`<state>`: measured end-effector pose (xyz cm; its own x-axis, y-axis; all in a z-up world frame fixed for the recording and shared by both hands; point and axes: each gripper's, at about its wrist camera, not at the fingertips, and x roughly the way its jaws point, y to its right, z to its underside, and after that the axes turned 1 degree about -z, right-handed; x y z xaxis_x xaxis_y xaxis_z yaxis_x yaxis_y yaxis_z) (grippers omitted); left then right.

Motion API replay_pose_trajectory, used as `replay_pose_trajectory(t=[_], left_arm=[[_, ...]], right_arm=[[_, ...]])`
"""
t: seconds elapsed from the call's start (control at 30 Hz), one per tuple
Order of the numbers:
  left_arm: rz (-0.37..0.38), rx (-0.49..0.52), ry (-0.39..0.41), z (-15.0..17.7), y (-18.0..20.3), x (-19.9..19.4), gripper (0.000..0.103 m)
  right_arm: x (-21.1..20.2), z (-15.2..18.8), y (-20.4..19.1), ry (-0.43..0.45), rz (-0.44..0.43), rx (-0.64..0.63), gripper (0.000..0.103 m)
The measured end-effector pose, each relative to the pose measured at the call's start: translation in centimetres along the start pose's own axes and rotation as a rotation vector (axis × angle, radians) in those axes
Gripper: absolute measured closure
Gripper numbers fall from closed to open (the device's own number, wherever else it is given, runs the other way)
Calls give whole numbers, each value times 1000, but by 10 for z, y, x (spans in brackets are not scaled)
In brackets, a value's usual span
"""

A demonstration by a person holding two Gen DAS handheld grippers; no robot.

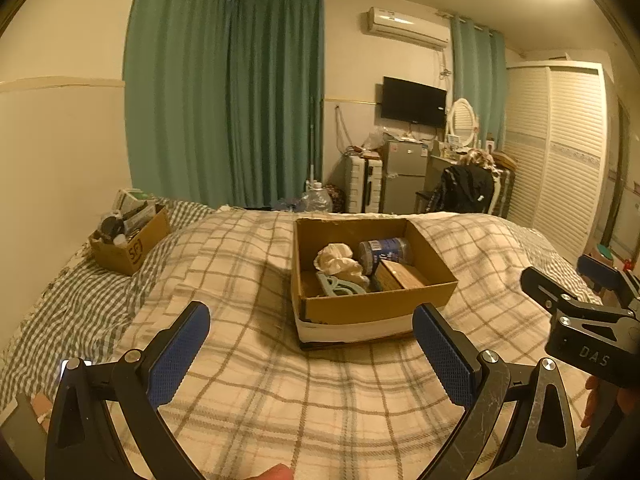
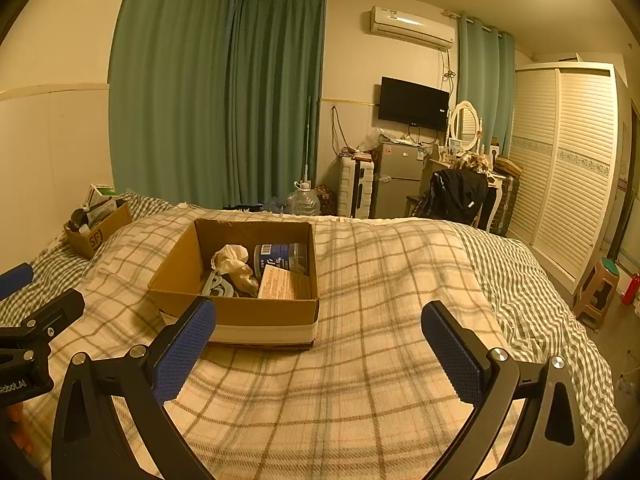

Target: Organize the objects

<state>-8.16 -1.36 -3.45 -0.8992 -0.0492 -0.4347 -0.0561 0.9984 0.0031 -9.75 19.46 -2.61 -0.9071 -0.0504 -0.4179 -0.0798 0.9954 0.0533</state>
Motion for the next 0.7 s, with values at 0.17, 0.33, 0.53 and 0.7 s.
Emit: replay_pose_trajectory(t=[0.17, 0.33, 0.53, 0.7], left_arm=[[-6, -19, -7, 1, -4, 1, 0], [-7, -13, -2, 1, -3, -1, 0], [-3, -5, -2, 2, -2, -1, 0], [-23, -12, 28, 1, -3, -4, 0]], right_arm=[[0, 0, 0, -1, 0, 1, 0], [0, 2, 1, -2, -1, 2, 0], [1, 3, 1, -6, -1, -1, 0], [2, 4, 1, -7, -1, -1, 0]])
